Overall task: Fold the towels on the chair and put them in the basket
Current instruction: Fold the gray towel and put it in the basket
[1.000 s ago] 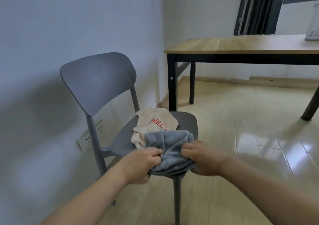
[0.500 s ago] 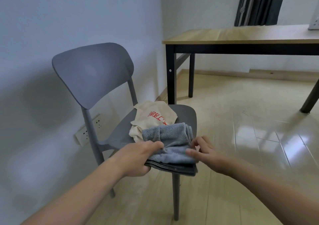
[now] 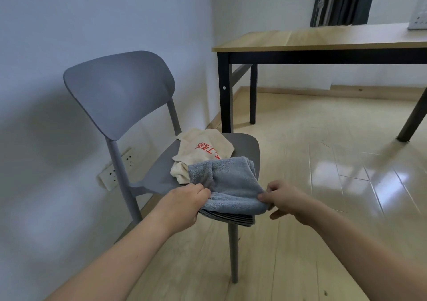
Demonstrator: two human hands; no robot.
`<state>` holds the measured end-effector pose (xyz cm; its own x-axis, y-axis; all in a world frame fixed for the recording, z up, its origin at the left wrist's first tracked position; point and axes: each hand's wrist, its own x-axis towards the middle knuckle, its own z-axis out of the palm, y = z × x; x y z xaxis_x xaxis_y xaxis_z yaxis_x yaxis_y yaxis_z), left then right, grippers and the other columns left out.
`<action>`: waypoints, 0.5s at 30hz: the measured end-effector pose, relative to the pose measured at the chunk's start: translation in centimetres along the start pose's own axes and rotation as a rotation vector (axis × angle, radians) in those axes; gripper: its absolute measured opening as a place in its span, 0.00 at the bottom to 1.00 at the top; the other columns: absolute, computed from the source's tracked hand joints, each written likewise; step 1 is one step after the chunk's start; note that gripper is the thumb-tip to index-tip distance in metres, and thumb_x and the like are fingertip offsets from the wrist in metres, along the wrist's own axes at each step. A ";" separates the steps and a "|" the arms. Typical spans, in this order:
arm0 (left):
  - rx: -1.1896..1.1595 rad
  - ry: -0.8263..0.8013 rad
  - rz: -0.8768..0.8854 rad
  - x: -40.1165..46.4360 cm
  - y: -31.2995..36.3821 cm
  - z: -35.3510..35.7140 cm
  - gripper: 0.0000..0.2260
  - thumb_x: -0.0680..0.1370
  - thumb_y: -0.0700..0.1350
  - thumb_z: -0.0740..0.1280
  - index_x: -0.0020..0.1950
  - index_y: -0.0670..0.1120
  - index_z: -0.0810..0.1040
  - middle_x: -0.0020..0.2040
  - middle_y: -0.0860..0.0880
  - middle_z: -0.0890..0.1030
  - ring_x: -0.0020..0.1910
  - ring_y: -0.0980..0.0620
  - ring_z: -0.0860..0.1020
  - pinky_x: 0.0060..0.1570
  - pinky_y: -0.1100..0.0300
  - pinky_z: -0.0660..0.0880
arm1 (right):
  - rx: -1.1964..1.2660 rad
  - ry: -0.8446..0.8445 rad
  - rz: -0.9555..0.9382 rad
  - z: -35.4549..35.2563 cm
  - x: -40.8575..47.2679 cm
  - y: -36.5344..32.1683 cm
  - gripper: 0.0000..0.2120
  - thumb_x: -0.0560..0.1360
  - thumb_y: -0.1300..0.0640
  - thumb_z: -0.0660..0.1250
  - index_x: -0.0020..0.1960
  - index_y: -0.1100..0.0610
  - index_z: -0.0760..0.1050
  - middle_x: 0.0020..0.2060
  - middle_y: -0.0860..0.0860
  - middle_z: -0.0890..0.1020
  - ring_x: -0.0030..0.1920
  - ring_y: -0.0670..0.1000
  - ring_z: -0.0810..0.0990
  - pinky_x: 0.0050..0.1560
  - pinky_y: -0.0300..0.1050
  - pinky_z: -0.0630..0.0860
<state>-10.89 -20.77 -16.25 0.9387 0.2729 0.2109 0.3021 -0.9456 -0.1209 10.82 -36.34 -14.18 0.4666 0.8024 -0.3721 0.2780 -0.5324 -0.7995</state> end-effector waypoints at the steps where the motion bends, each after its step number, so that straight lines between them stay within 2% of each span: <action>1: 0.022 -0.007 -0.003 0.2 0.4 -0.2 0.15 0.60 0.37 0.69 0.46 0.47 0.78 0.39 0.52 0.77 0.36 0.51 0.78 0.31 0.61 0.74 | -0.043 -0.026 0.021 -0.2 -0.1 0.3 0.08 0.76 0.57 0.66 0.40 0.57 0.71 0.40 0.54 0.78 0.40 0.50 0.76 0.38 0.42 0.78; 3: 0.061 -0.020 0.005 0.5 0.9 -0.6 0.12 0.56 0.40 0.70 0.37 0.49 0.74 0.35 0.53 0.75 0.32 0.52 0.76 0.26 0.65 0.69 | -0.114 -0.077 0.062 -0.2 0.1 0.3 0.06 0.76 0.55 0.67 0.44 0.57 0.73 0.43 0.53 0.77 0.41 0.50 0.75 0.39 0.44 0.76; 5: 0.023 -0.009 -0.001 0.6 0.8 -0.6 0.10 0.57 0.42 0.69 0.37 0.48 0.74 0.38 0.52 0.77 0.36 0.51 0.78 0.29 0.63 0.72 | -0.068 -0.028 0.032 -0.1 0.6 -0.7 0.11 0.75 0.50 0.66 0.53 0.56 0.72 0.47 0.52 0.77 0.43 0.49 0.74 0.39 0.43 0.73; 6: 0.002 0.001 0.001 0.6 0.5 -0.4 0.10 0.59 0.42 0.68 0.39 0.47 0.76 0.44 0.50 0.79 0.43 0.49 0.80 0.35 0.61 0.76 | -0.017 0.034 -0.012 0.1 1.1 -1.5 0.15 0.75 0.46 0.66 0.55 0.55 0.71 0.47 0.50 0.76 0.42 0.48 0.73 0.39 0.42 0.71; 7: 0.005 0.008 0.003 0.6 0.3 -0.4 0.11 0.60 0.43 0.67 0.42 0.46 0.78 0.53 0.47 0.80 0.52 0.47 0.80 0.46 0.58 0.79 | 0.021 0.096 -0.064 0.2 1.7 -2.6 0.17 0.74 0.42 0.65 0.54 0.54 0.71 0.46 0.48 0.75 0.42 0.47 0.73 0.37 0.41 0.69; 8: 0.022 0.003 0.015 0.7 0.2 -0.4 0.12 0.61 0.43 0.66 0.44 0.46 0.79 0.61 0.44 0.78 0.62 0.44 0.76 0.58 0.55 0.76 | 0.038 0.144 -0.106 0.4 2.2 -3.6 0.19 0.73 0.39 0.65 0.52 0.54 0.71 0.44 0.47 0.75 0.41 0.46 0.72 0.35 0.41 0.68; 9: 0.041 -0.015 0.020 0.9 0.2 -0.5 0.13 0.63 0.44 0.65 0.46 0.45 0.80 0.68 0.43 0.73 0.69 0.43 0.70 0.67 0.53 0.68 | 0.027 0.180 -0.134 0.8 3.0 -4.5 0.19 0.73 0.38 0.65 0.48 0.54 0.72 0.42 0.47 0.74 0.39 0.46 0.72 0.34 0.41 0.66; 10: 0.033 -0.052 0.011 1.0 0.3 -0.7 0.14 0.65 0.43 0.64 0.50 0.45 0.79 0.74 0.43 0.66 0.74 0.44 0.63 0.71 0.54 0.61 | 0.000 0.210 -0.155 1.3 3.9 -5.1 0.18 0.74 0.38 0.65 0.44 0.54 0.71 0.39 0.48 0.74 0.37 0.47 0.71 0.33 0.41 0.66; 11: 0.002 -0.104 -0.012 1.1 0.4 -0.8 0.15 0.67 0.43 0.63 0.54 0.45 0.78 0.77 0.44 0.60 0.76 0.46 0.58 0.73 0.56 0.58 | -0.033 0.244 -0.173 1.7 4.7 -5.5 0.17 0.75 0.41 0.63 0.40 0.54 0.70 0.36 0.49 0.72 0.35 0.48 0.70 0.32 0.42 0.65; 12: -0.043 -0.149 -0.044 1.2 0.5 -0.8 0.16 0.69 0.44 0.62 0.57 0.46 0.76 0.78 0.46 0.56 0.77 0.48 0.57 0.73 0.57 0.60 | -0.058 0.286 -0.188 2.0 5.3 -5.7 0.16 0.77 0.45 0.62 0.36 0.54 0.68 0.34 0.49 0.71 0.33 0.48 0.68 0.32 0.43 0.64; 13: -0.083 -0.178 -0.074 1.3 0.6 -0.7 0.17 0.70 0.44 0.62 0.59 0.47 0.75 0.78 0.48 0.57 0.75 0.49 0.60 0.69 0.57 0.65 | -0.056 0.333 -0.188 2.1 5.7 -5.9 0.16 0.79 0.50 0.60 0.34 0.55 0.67 0.32 0.50 0.70 0.32 0.49 0.67 0.31 0.43 0.63; 15: -0.144 -0.174 -0.091 1.2 0.4 -0.4 0.17 0.70 0.44 0.61 0.59 0.48 0.74 0.74 0.51 0.65 0.70 0.50 0.68 0.60 0.57 0.73 | 0.033 0.457 -0.158 1.5 6.2 -5.5 0.16 0.78 0.57 0.57 0.31 0.56 0.64 0.29 0.51 0.68 0.30 0.50 0.65 0.31 0.43 0.61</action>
<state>-9.71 -20.88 -15.68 0.9269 0.3728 0.0432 0.3716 -0.9278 0.0328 10.89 -28.02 -12.80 0.7442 0.6679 -0.0059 0.3513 -0.3989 -0.8470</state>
